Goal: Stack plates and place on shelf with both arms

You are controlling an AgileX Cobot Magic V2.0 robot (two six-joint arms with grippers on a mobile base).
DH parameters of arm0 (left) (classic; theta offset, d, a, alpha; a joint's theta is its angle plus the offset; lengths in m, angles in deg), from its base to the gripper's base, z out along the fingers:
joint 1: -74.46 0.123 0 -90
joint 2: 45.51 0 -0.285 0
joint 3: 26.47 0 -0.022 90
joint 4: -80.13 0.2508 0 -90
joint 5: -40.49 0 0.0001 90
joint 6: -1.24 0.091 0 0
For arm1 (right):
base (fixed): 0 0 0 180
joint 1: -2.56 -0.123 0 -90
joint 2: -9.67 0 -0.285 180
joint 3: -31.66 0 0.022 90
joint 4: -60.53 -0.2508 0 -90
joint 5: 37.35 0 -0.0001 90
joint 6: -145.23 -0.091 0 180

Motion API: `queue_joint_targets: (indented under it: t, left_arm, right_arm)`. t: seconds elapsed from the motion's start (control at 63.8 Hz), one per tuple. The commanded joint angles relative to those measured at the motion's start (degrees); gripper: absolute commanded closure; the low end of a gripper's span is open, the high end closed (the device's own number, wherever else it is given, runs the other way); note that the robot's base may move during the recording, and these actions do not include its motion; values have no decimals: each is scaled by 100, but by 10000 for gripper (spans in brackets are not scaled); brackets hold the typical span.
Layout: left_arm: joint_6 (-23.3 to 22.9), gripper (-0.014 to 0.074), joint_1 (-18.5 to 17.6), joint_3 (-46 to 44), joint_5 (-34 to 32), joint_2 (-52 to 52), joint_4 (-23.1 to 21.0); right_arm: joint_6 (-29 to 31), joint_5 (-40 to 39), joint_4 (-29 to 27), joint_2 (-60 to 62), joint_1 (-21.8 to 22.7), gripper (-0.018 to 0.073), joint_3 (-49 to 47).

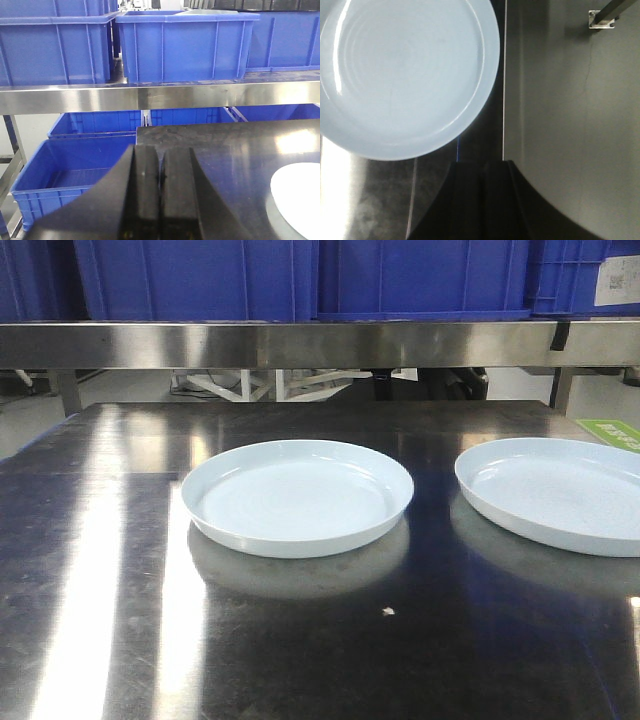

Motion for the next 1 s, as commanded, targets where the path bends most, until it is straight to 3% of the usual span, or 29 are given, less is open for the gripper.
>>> queue_joint_targets:
  t: [0.0,0.094,0.313,0.47,0.987]
  left_arm:
    - [-19,516,6,-161,-530,37,-4]
    - [-19,516,6,-161,-530,37,-4]
    - [-19,516,6,-161,-530,37,-4]
    - [-19,516,6,-161,-530,37,-4]
    - [-19,516,6,-161,-530,37,-4]
  right_arm:
    - [126,-162,-145,-271,125,360,-460]
    - [154,-124,-173,-709,162,300,-784]
    - [156,93,-267,-1526,162,275,-1555]
    - [156,297,-352,-1945,162,192,-1947]
    - [369,267,-383,-2857,231,197,-2123]
